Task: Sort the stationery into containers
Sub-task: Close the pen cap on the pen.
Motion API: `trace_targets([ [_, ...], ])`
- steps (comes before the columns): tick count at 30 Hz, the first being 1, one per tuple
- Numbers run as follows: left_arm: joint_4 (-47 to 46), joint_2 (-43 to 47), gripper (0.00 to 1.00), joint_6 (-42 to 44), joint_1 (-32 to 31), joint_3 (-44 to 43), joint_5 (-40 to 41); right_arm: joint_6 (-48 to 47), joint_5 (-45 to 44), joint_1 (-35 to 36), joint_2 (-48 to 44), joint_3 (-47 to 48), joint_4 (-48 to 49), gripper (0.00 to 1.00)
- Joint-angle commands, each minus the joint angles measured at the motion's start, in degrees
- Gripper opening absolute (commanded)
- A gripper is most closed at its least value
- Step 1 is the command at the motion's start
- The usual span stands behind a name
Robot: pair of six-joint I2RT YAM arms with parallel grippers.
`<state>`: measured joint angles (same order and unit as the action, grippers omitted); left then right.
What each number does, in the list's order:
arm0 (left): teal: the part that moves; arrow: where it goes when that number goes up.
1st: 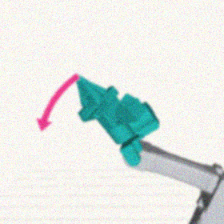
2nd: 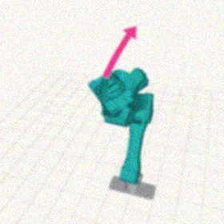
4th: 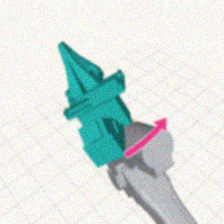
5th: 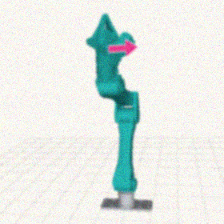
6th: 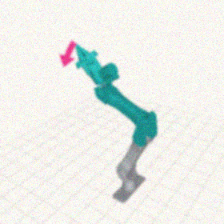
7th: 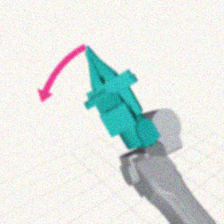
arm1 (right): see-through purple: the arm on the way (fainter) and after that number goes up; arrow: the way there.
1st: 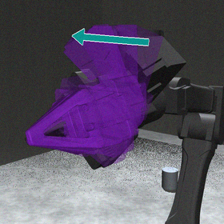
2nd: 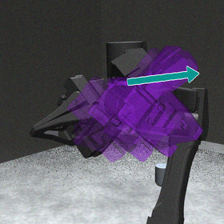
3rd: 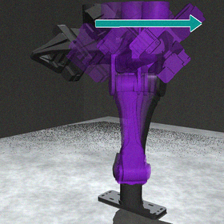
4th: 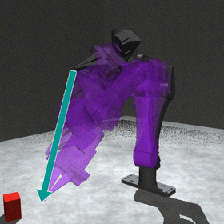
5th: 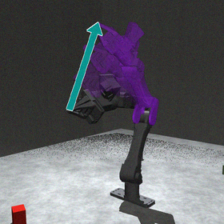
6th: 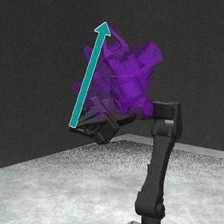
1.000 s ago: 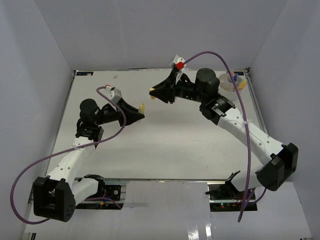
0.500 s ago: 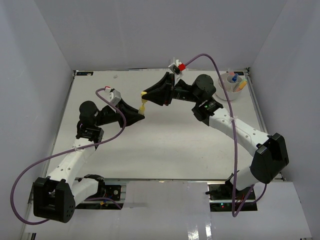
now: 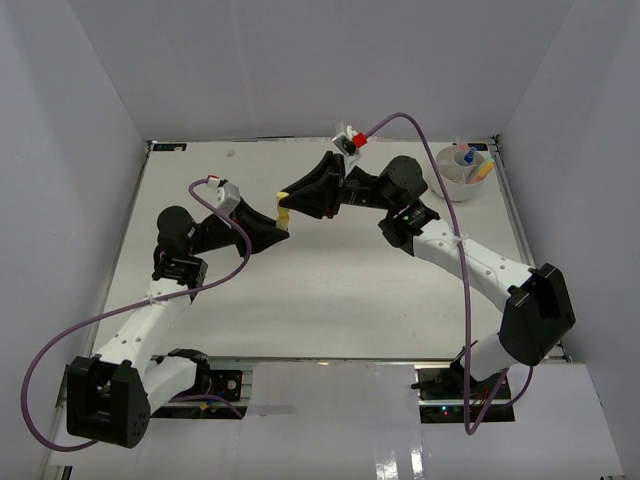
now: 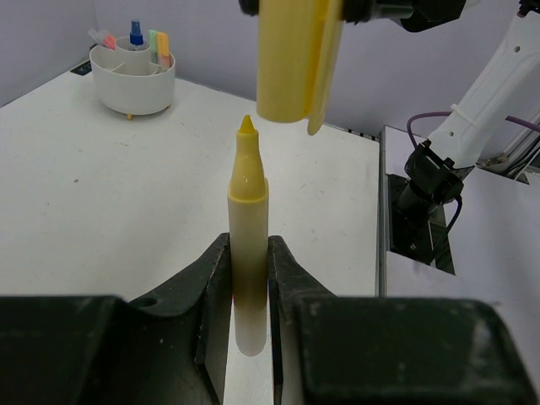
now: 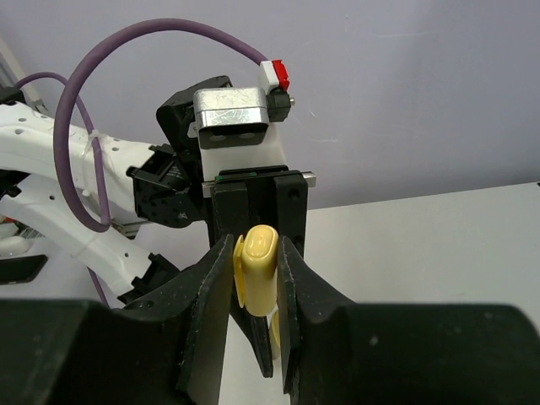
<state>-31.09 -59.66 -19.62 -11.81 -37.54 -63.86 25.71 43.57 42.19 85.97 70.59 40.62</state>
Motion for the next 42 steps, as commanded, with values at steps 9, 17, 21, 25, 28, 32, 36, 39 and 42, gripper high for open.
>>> trace_targets([
  [9, -4.0, 2.0, 0.1, -0.6, -0.2, 1.1, -1.6, 1.4, 0.4, 0.3, 0.6, -1.6, 4.1, 0.08],
  [17, -6.5, 2.1, 0.1, -1.8, -0.2, 1.9, -2.0, 1.4, 0.2, 0.3, 0.0, -3.2, 4.4, 0.08],
  [21, -7.1, 2.2, 0.1, -2.2, -0.2, 2.1, -2.2, 1.5, 0.1, 0.3, -0.2, -4.0, 5.3, 0.08],
  [25, -7.4, 2.2, 0.1, -2.3, -0.2, 2.1, -2.3, 1.5, 0.2, 0.3, -0.2, -3.7, 5.8, 0.08],
  [28, -7.2, 2.2, 0.1, -2.1, -0.2, 2.2, -2.5, 1.5, 0.4, 0.4, 0.2, -2.2, 5.7, 0.08],
  [32, -6.5, 2.3, 0.1, -1.7, -0.2, 1.9, -2.5, 1.2, 0.7, 0.3, 0.7, 0.7, 5.2, 0.08],
  [36, -6.2, 2.3, 0.09, -1.3, -0.3, 1.9, -2.5, 0.7, 1.1, 0.3, 1.5, 3.9, 4.0, 0.08],
  [39, -5.6, 2.4, 0.09, -1.0, -0.3, 1.7, -2.3, 0.4, 0.9, 0.3, 1.4, 4.0, 3.7, 0.08],
  [42, -5.6, 2.5, 0.09, -1.0, -0.3, 1.7, -2.2, 0.5, 1.1, 0.3, 1.1, 3.4, 3.5, 0.08],
])
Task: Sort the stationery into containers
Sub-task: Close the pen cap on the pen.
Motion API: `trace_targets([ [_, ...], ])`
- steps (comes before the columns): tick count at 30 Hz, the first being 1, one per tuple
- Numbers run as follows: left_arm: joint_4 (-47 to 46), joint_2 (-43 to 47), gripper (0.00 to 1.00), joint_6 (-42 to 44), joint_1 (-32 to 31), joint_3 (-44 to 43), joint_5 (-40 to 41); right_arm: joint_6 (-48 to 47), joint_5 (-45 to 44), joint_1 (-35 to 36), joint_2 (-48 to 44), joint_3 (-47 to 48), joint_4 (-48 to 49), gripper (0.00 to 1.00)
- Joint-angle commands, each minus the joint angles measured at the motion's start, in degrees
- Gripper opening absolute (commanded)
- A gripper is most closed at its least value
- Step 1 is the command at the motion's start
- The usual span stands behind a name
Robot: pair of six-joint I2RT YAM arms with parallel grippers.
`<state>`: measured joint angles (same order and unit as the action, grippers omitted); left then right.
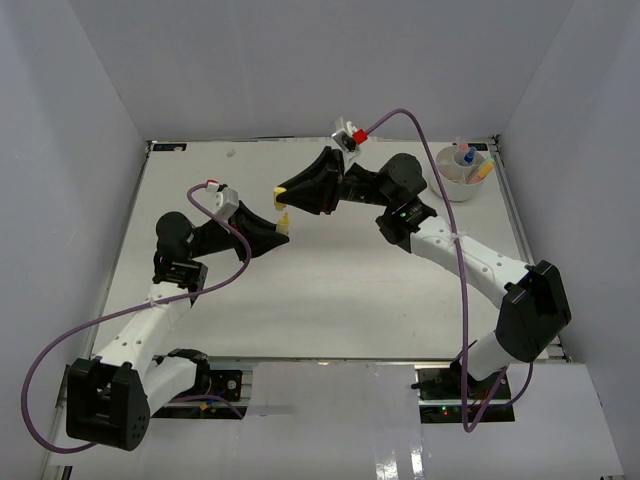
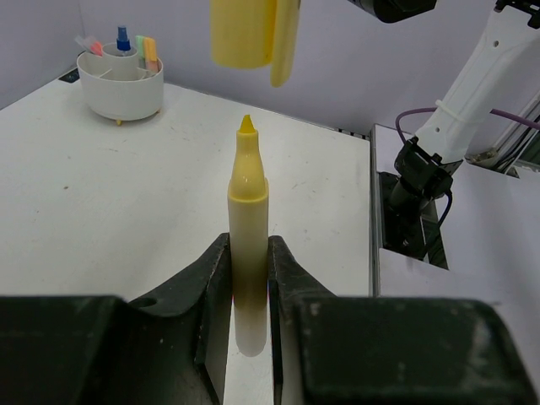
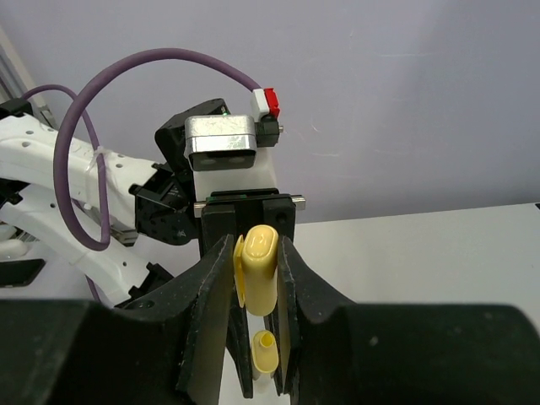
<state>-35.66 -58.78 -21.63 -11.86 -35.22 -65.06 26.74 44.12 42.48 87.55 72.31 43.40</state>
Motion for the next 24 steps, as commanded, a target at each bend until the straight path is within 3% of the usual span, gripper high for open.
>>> trace_targets([
  [1, -1.1, 1.7, 0.09, 1.0, -0.4, -0.6, -1.0, -0.6, 0.5, 0.0, -0.5, 0.7, 0.7, 0.08],
  [19, -1.0, 2.0, 0.09, 1.3, -0.3, -0.5, -0.4, 0.3, 0.6, 0.0, -3.2, -6.0, 2.3, 0.08],
  [24, -5.6, 2.2, 0.08, -1.8, -0.3, 0.6, -0.8, 2.6, 1.0, 0.0, -2.8, -7.3, 4.2, 0.08],
])
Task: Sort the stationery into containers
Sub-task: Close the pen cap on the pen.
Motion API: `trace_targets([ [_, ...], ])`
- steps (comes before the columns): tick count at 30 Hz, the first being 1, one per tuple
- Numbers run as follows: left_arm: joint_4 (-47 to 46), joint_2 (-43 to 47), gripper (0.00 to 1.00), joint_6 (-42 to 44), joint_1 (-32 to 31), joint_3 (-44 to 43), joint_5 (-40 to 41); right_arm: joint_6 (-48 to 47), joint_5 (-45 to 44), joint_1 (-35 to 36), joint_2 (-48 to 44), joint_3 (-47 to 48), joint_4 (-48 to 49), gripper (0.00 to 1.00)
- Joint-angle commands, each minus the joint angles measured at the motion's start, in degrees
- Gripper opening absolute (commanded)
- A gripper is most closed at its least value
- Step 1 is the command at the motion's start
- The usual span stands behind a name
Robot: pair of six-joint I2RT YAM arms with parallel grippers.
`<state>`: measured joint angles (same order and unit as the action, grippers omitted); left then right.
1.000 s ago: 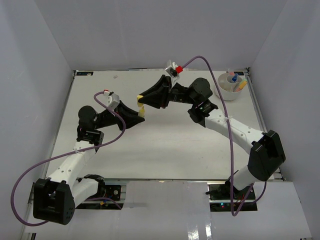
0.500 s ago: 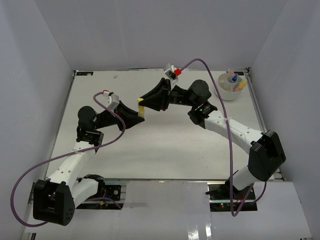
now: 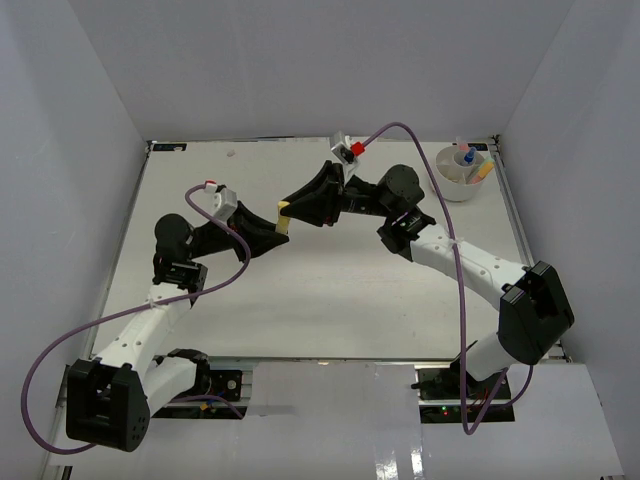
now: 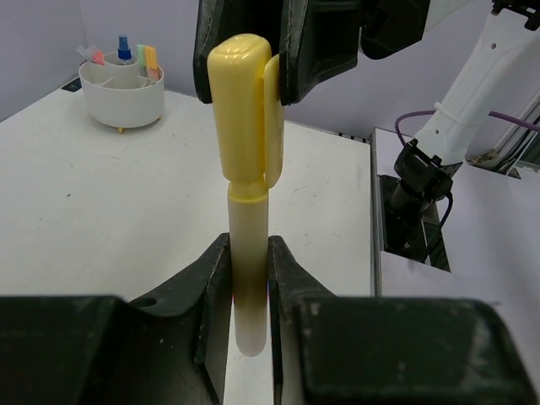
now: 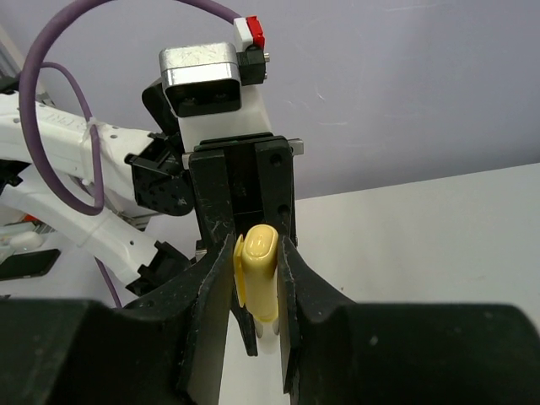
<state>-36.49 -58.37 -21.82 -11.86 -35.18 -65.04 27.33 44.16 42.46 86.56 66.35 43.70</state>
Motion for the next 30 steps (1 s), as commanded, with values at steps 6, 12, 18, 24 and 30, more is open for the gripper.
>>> trace_targets([
  [6, -19.5, 0.5, 0.05, -9.5, -0.4, 3.1, 0.2, 6.1, 1.7, 0.1, -0.5, -2.3, 9.4, 0.08],
  [12, -23.6, -1.3, 0.02, -10.8, -1.8, 0.1, 1.6, 6.8, 2.9, 0.3, 0.0, -0.8, 9.6, 0.08],
  [18, -19.4, -1.7, 0.01, -6.8, -3.3, -4.5, 3.2, 5.1, 4.0, 0.3, -0.2, -0.7, 5.1, 0.08],
  [24, -24.8, -5.3, 0.0, -11.3, -3.3, -6.7, 2.0, 3.7, 6.2, 0.3, -0.7, -1.4, 0.5, 0.08],
  [30, -25.0, -5.7, 0.0, -10.8, -3.3, -8.6, 1.5, -2.1, 5.3, 0.3, -1.2, -1.4, -8.8, 0.08],
])
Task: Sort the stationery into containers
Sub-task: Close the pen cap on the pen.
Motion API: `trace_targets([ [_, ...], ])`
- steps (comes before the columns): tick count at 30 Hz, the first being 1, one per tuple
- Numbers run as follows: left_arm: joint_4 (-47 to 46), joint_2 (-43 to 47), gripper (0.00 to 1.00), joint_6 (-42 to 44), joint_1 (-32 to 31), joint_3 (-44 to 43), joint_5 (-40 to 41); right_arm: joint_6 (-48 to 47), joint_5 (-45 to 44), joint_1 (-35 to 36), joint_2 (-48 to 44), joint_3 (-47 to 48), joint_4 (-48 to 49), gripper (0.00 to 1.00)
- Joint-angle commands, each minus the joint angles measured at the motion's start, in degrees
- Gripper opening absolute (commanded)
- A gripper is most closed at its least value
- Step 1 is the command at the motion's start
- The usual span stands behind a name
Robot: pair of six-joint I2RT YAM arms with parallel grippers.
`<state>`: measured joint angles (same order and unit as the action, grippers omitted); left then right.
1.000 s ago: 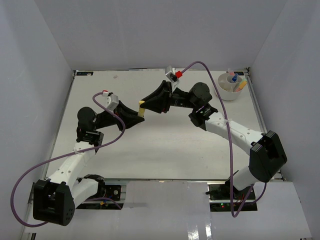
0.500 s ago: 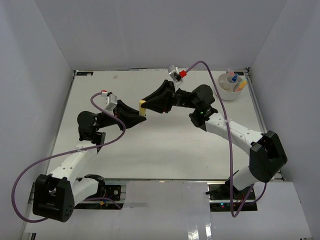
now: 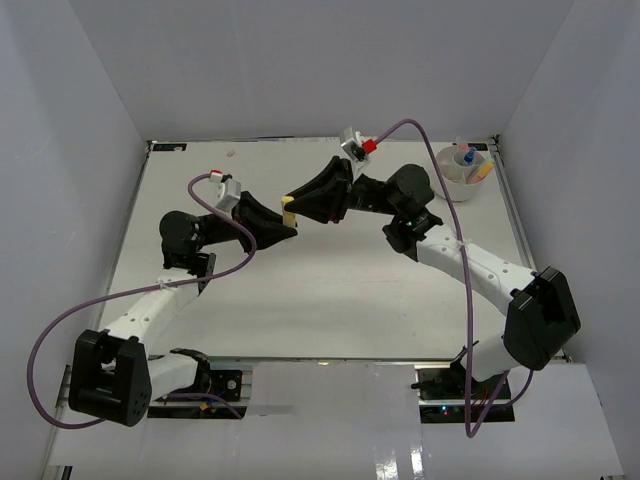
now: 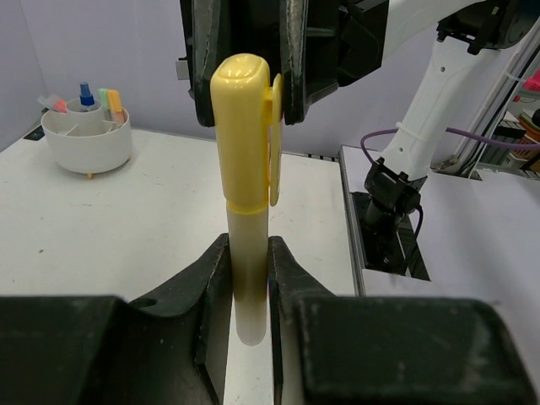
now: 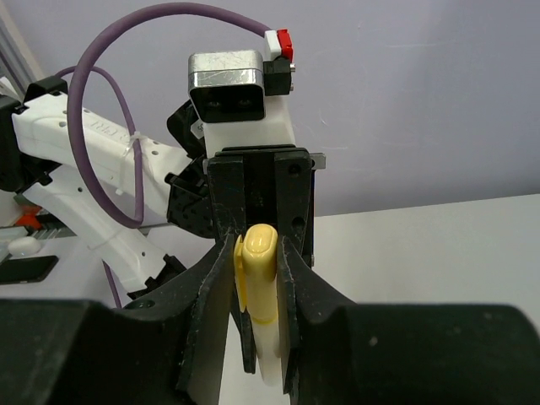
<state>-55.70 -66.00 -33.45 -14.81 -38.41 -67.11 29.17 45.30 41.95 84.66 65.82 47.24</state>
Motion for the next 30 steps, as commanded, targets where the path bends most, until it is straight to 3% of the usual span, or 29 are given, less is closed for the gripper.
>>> trace_targets([
  [1, -5.5, 2.1, 0.0, 1.1, -0.4, -5.6, 4.0, -4.3, 3.9, 0.8, 0.5, -1.2, -13.1, 0.08],
  [12, -8.9, 1.9, 0.0, -1.3, -0.4, -10.1, 4.6, -12.2, 3.0, 0.8, 0.9, -3.3, -27.1, 0.08],
  [19, -17.8, -1.1, 0.0, -7.9, -0.6, -12.1, 5.4, -13.3, 3.8, 1.1, 2.3, -4.0, -30.8, 0.08],
  [30, -7.0, 0.1, 0.0, -1.4, -0.6, -16.2, 4.0, -20.0, 1.9, 1.2, 4.5, -2.8, -43.5, 0.08],
])
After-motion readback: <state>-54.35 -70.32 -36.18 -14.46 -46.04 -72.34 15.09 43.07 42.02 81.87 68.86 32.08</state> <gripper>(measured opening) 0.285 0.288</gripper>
